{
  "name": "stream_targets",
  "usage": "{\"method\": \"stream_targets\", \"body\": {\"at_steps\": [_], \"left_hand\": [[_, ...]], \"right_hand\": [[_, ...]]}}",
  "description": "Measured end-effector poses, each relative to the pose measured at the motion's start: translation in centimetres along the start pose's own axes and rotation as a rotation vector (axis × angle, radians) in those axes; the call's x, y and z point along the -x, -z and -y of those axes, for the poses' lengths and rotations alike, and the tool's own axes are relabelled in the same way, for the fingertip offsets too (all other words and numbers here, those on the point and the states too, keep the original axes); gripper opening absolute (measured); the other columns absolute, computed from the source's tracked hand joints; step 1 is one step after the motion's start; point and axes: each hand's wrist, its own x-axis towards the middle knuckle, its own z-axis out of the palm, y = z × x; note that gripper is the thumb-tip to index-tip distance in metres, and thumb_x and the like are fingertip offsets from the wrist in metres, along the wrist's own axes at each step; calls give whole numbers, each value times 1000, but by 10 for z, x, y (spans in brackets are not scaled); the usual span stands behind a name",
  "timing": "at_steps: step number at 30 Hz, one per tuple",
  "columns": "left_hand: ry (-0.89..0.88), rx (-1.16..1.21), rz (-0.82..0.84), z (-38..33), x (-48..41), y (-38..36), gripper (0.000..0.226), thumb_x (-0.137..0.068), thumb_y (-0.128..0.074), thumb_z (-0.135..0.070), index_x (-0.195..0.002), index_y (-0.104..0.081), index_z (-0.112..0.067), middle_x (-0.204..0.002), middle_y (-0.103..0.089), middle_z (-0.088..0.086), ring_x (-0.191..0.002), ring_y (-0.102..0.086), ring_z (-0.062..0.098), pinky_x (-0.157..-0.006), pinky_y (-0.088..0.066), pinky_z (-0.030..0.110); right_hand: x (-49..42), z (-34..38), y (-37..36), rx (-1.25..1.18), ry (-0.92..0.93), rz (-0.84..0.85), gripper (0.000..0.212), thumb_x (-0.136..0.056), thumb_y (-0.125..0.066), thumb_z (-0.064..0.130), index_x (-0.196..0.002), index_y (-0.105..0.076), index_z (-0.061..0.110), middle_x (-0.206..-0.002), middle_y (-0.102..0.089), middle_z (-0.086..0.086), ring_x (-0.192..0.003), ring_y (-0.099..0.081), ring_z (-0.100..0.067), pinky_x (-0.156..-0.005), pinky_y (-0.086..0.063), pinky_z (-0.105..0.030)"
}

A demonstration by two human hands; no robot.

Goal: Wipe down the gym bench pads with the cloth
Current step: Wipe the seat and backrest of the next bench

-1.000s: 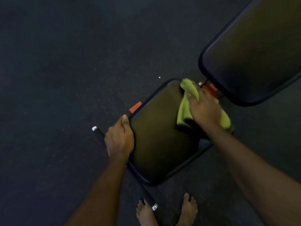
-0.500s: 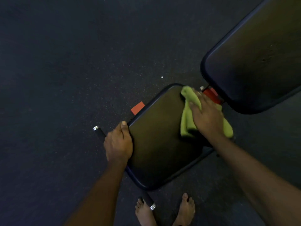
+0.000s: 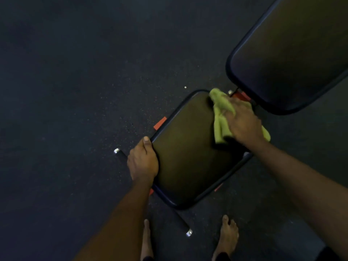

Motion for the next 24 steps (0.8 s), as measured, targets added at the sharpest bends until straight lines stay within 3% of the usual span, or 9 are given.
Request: {"method": "stream_targets", "body": {"at_steps": [2,5,9,10,13,17,21,24], "left_hand": [[-37,9,0,2,-1,0,49,-105,-26,-43,-82,-59,-15,-78,-61,3,-83,-59,26,-84,-47,47],[-85,4,47,3,-2,3,49,-105,-26,-41,-94,-64,-13,-93,-67,11,-90,-59,28,-86,-44,43],[-132,1,223,2,-9,17,48,-107,-27,-38,-117,-65,-9,-112,-65,13,-107,-58,32,-91,-39,40],[-129,23,290,4,-13,23,45,-107,-28,-35,-116,-64,-9,-108,-62,10,-105,-56,29,-88,-37,37],[-98,109,505,14,-34,36,35,-106,-35,-29,-86,-60,-16,-91,-58,2,-90,-57,20,-75,-40,31],[-134,97,583,22,-54,33,35,-103,-39,-25,-81,-60,-8,-86,-62,12,-87,-59,30,-81,-46,41],[-170,129,651,27,-61,34,35,-97,-44,-29,-65,-49,-16,-71,-53,6,-74,-52,25,-71,-44,38],[-112,160,741,33,-75,45,38,-97,-42,-42,-85,-66,-15,-88,-68,8,-82,-64,29,-77,-54,46]], "right_hand": [[7,5,-2,-100,-187,-85,63,-93,-30,56,-152,-39,34,-157,-42,1,-141,-38,-34,-111,-31,-64],[61,18,-21,-72,-445,-227,55,-99,-34,47,-154,-34,39,-165,-26,3,-148,-24,-37,-108,-28,-71],[153,80,-84,-151,-492,-395,62,-93,-38,41,-156,-34,41,-170,-15,4,-155,-6,-40,-107,-38,-66],[176,105,-101,-93,-463,-376,66,-90,-37,43,-156,-32,43,-170,-12,6,-155,-4,-39,-106,-39,-66],[219,154,-132,1,-388,-264,67,-89,-37,48,-156,-31,46,-171,-9,7,-157,0,-35,-111,-26,-72],[160,117,-101,94,-371,-261,60,-96,-31,57,-155,-23,52,-171,-8,9,-157,0,-31,-112,-10,-77],[47,66,-40,10,-601,-239,56,-101,-27,54,-156,-24,46,-170,-11,9,-156,-4,-30,-111,-5,-79],[15,84,-33,2,-587,-201,54,-102,-29,52,-155,-28,43,-169,-18,8,-155,-11,-30,-112,-5,-78]]}}
